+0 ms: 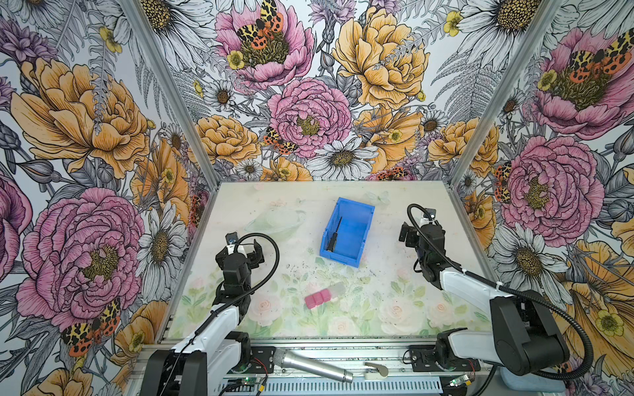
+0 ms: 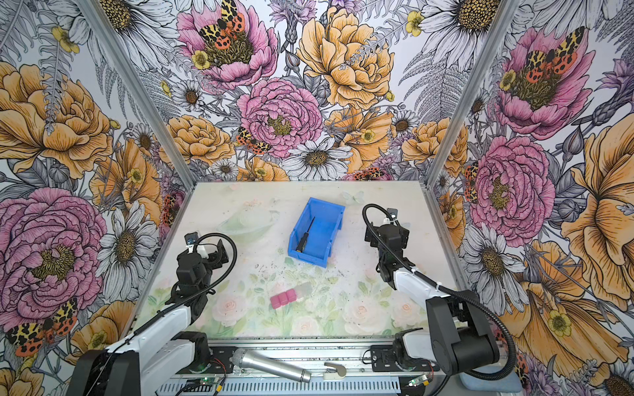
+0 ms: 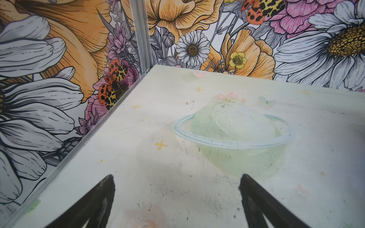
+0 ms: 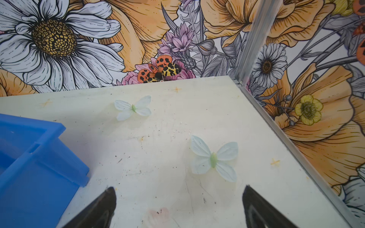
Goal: Put the screwdriver in the bin
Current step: Reset both arms
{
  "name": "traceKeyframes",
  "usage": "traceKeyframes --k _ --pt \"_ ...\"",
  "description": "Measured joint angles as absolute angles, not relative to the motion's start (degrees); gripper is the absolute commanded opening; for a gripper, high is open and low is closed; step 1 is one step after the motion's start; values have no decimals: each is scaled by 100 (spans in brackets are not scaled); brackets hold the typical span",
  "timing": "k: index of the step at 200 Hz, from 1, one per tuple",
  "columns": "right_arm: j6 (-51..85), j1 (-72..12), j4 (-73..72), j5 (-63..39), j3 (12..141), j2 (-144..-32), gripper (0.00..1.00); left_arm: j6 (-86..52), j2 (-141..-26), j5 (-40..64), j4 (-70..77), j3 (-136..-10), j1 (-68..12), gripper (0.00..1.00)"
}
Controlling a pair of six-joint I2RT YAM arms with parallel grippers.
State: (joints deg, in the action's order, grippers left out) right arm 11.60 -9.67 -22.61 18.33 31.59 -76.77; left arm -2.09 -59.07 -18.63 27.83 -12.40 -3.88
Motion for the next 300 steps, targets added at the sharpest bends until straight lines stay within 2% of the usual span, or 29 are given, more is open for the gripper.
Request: traceKeyframes --k 55,128,151,219,273,300 --pt "836 -484 -2958 1262 3673 -8648 99 -25 -7631 -1531 4040 -1747 -338 99" --pt "781 -204 -3413 462 3782 -9376 100 45 -8659 -989 4969 -1997 -126 99" --pt "801 -169 -3389 377 3754 -9227 99 43 -8777 -910 5048 -1999 -97 99" --pt "694 -1 -3017 322 3411 -7815 99 14 -8777 -781 5349 -1999 58 99" --pt "548 84 -2904 338 3011 -7883 100 -117 -8781 -978 5360 -1999 56 99" --pt "545 145 -3138 342 2851 -8342 99 -152 -8785 -1026 5365 -1999 51 99"
